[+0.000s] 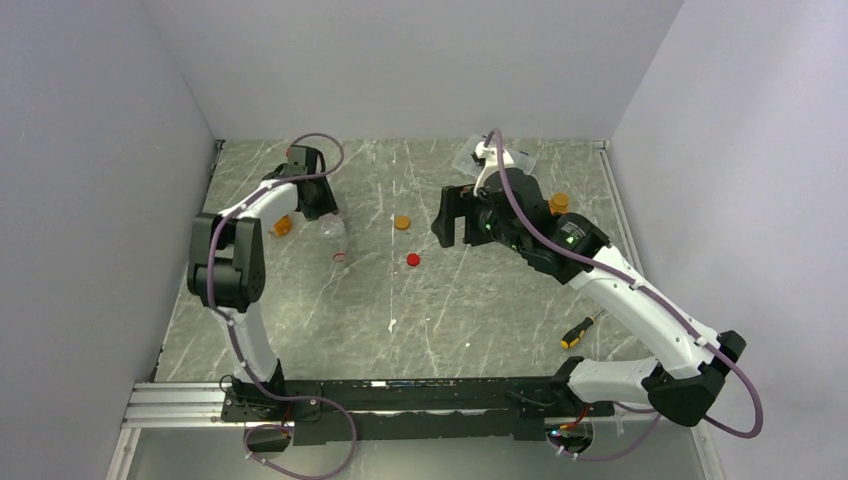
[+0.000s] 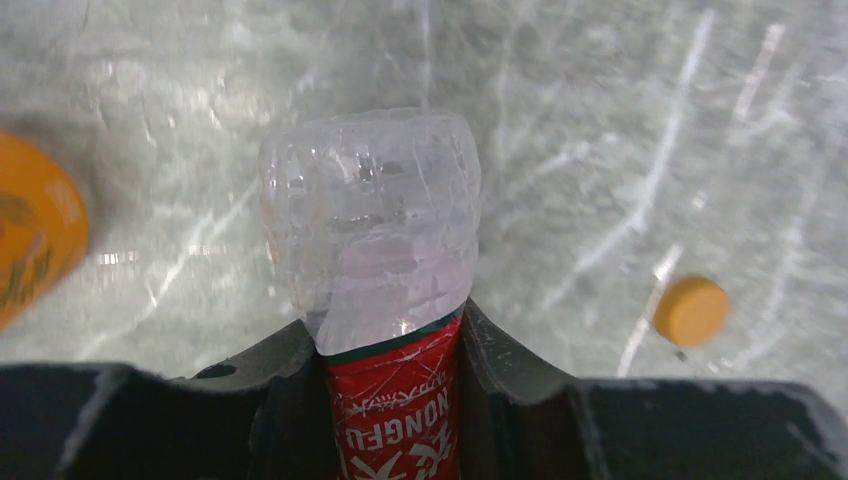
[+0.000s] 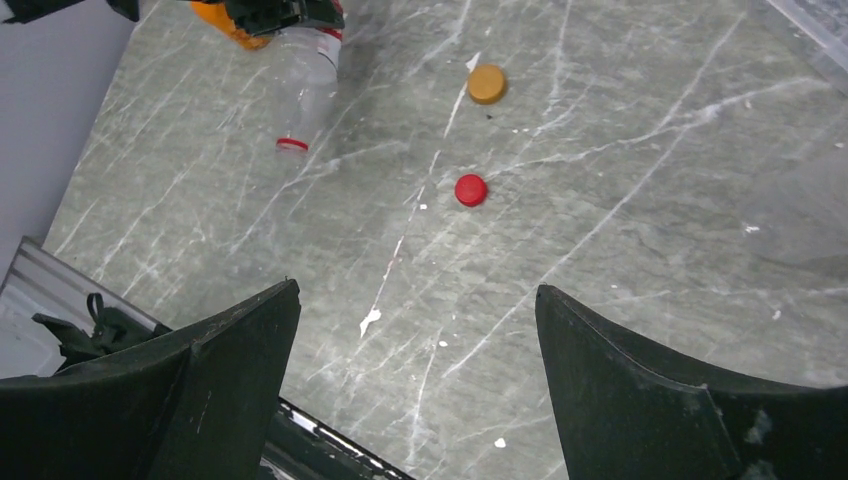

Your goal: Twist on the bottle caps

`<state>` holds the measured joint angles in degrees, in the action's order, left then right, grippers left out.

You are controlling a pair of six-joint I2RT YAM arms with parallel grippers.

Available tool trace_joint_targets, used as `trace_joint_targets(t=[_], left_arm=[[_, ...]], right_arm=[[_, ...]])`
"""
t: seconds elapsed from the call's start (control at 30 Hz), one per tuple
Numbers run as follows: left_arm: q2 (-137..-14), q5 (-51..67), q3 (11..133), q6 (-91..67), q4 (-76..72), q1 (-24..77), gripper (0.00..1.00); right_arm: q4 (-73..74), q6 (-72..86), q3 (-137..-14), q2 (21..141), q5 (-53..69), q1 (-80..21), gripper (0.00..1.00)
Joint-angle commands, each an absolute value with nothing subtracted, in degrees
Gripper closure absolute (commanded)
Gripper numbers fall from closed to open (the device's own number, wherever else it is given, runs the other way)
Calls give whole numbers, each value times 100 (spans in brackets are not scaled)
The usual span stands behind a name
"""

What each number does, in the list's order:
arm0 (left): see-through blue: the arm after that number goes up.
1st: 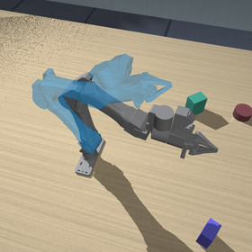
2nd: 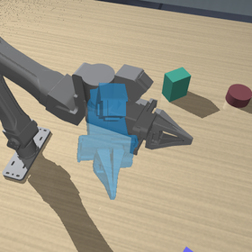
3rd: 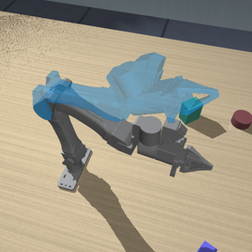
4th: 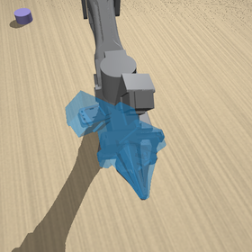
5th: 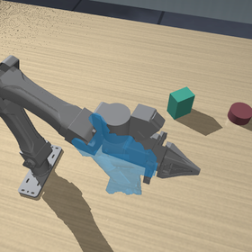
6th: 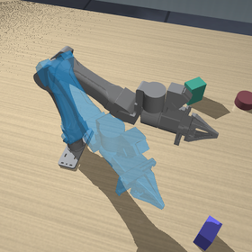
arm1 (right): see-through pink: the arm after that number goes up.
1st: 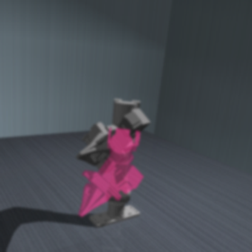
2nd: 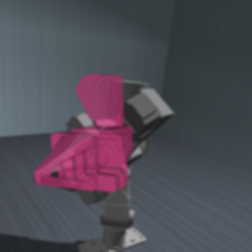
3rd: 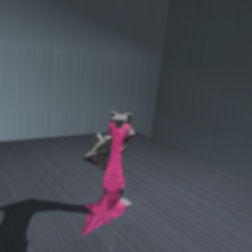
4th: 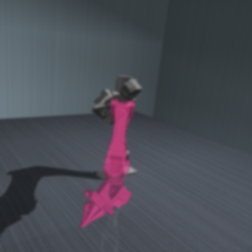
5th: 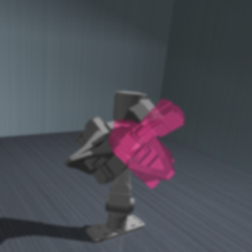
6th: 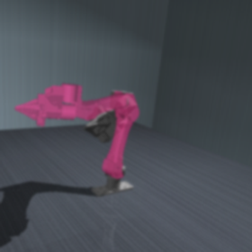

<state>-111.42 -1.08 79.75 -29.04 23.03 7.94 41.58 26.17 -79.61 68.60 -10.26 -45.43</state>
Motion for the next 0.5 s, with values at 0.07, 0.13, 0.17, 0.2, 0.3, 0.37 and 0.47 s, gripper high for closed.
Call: trace_joint_targets(t=[0.07,0.13,0.17,0.2,0.3,0.37,0.47], left_arm=[[-9431,597,7352,-3792,2408,806,68],[-8970,775,7077,-4124,2361,809,69],[-8741,888,6897,-4350,2295,809,69],[-8530,987,6741,-4572,2214,831,68],[-7970,1202,6260,-5303,1981,896,69],[-7652,1226,6041,-5738,1891,957,71],[-7262,1161,5779,-6329,1776,1084,70]], right_arm=[[3232,2620,-7743,7104,-1293,-4933,11],[3024,2602,-7707,7263,-1345,-5094,11],[2867,2591,-7658,7347,-1393,-5197,11],[2730,2573,-7638,7419,-1409,-5294,11],[2424,2504,-7694,7769,-1540,-5625,11],[2307,2451,-7791,8013,-1665,-5846,11],[2175,2387,-7895,8307,-1838,-6182,11]])
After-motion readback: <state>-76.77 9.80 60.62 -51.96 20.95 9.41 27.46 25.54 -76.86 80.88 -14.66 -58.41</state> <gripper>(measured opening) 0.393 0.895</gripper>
